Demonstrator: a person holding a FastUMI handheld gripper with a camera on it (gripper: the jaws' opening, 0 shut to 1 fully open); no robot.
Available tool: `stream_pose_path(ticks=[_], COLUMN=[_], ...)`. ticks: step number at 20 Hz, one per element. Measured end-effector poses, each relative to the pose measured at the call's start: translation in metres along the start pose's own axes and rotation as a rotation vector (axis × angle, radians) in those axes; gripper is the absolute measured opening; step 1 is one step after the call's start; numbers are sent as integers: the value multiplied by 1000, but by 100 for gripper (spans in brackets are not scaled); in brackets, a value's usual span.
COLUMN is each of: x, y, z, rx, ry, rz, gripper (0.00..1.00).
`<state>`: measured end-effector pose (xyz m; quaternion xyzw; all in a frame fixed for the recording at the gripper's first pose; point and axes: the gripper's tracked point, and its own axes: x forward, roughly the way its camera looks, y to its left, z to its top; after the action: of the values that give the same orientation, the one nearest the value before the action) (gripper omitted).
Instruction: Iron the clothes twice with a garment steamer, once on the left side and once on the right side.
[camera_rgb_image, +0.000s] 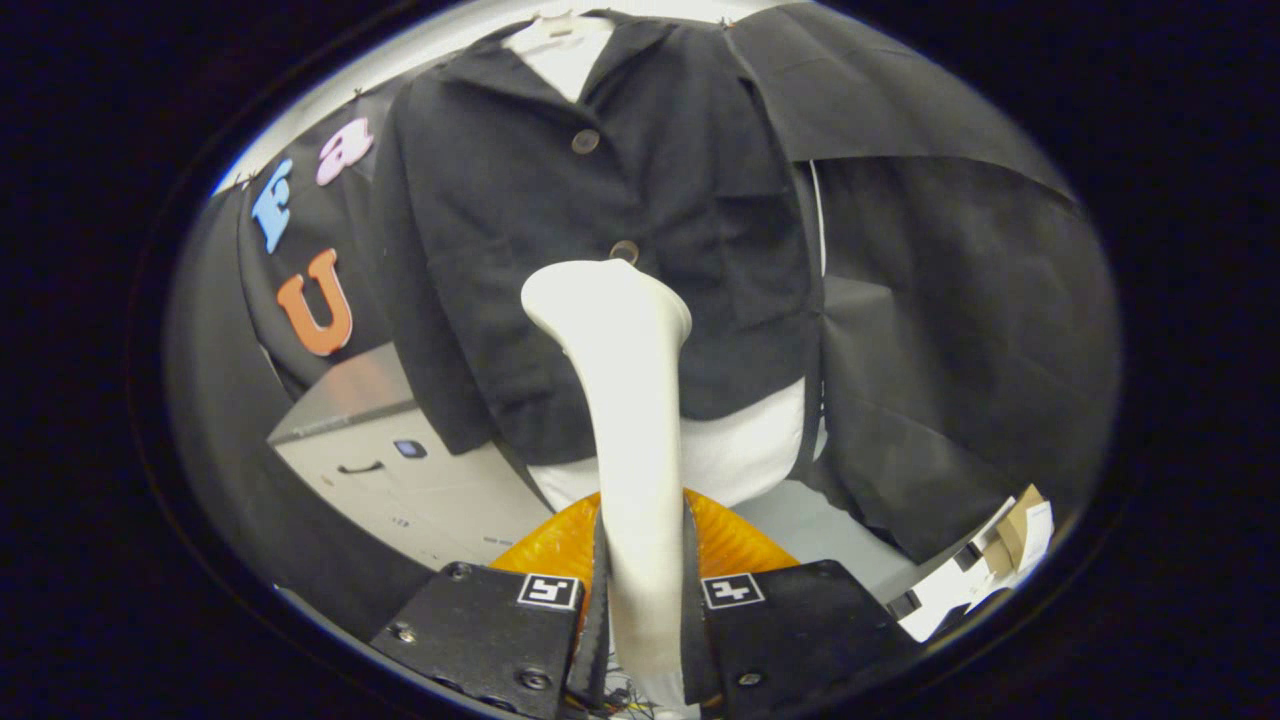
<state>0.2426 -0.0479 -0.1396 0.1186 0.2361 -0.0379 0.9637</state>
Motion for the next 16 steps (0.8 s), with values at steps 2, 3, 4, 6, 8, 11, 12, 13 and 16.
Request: stream_pose_path(ticks=[2,3,4,6,8,11,12,13,16], x=[-15,-22,-29,-44,-48,-51,-51,-54,-53], y=[-15,-23,-31,-52,-62,-75,-77,-82,-75], z=[39,58,79,119,161,226,247,265,317], rx=[28,40,55,76,88,100,101,104,105], ry=[-58,-86,-116,-173,-228,-316,-339,-363,-417], rz=[7,9,10,9,4,5,9,17,51], gripper=[31,32,31,31,31,31,31,31,31])
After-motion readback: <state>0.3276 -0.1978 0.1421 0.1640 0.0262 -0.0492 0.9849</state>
